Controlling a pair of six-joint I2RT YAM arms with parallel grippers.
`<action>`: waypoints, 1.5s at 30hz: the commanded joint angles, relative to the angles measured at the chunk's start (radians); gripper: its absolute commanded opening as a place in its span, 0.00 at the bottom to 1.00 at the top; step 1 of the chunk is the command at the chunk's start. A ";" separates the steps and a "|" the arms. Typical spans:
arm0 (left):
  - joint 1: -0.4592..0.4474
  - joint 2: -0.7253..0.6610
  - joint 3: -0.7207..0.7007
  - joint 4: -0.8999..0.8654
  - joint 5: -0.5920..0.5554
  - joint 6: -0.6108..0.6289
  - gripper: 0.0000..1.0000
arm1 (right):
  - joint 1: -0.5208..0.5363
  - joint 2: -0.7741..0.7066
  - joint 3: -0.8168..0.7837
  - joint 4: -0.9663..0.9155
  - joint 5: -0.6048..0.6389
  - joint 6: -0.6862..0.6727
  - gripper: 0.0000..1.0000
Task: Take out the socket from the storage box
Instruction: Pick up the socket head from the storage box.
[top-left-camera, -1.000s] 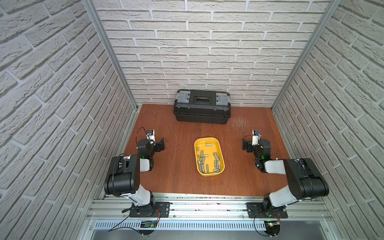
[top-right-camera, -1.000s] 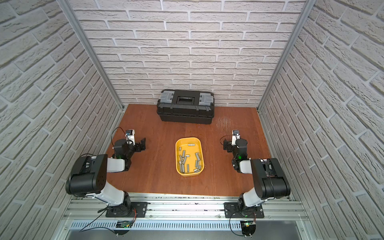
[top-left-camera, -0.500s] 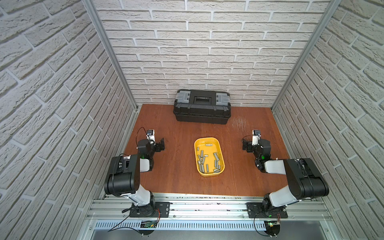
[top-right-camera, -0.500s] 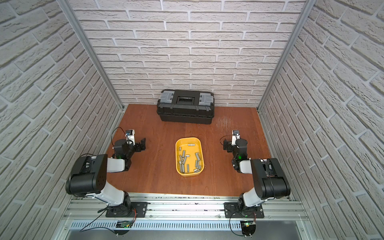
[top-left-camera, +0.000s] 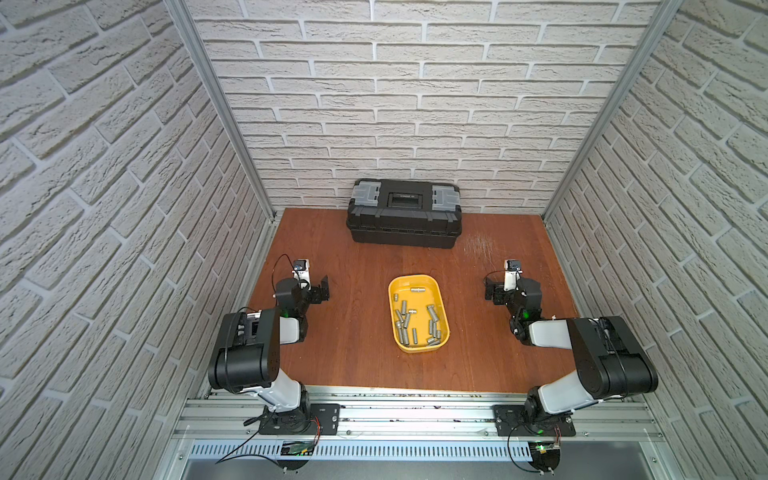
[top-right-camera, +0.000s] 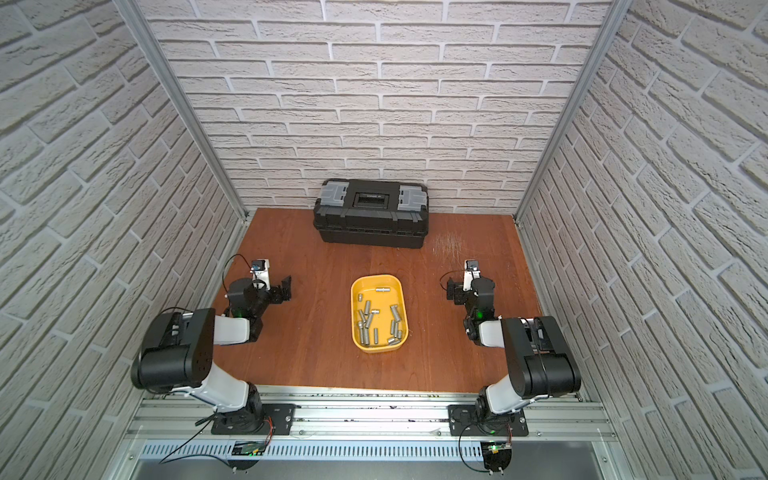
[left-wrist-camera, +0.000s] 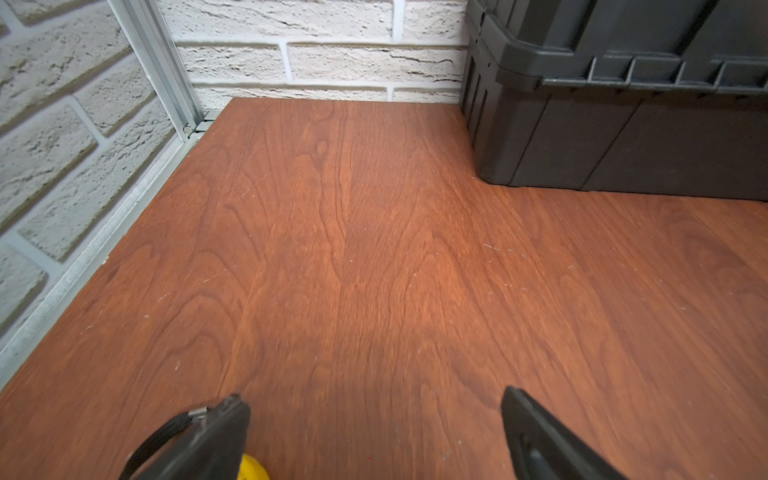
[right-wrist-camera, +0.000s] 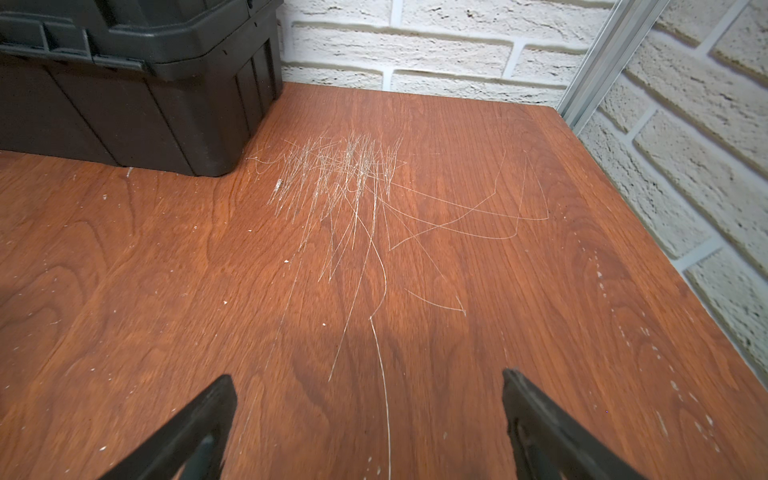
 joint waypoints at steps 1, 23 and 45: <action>0.007 -0.003 -0.010 0.052 0.014 0.010 0.98 | 0.008 -0.014 0.008 0.039 -0.006 -0.006 0.99; -0.022 -0.227 0.304 -0.655 0.099 0.020 0.98 | 0.001 -0.138 0.176 -0.389 -0.053 0.019 0.99; -0.314 -0.320 0.507 -1.018 0.080 -0.140 0.98 | 0.383 -0.318 0.577 -1.210 -0.227 0.059 0.93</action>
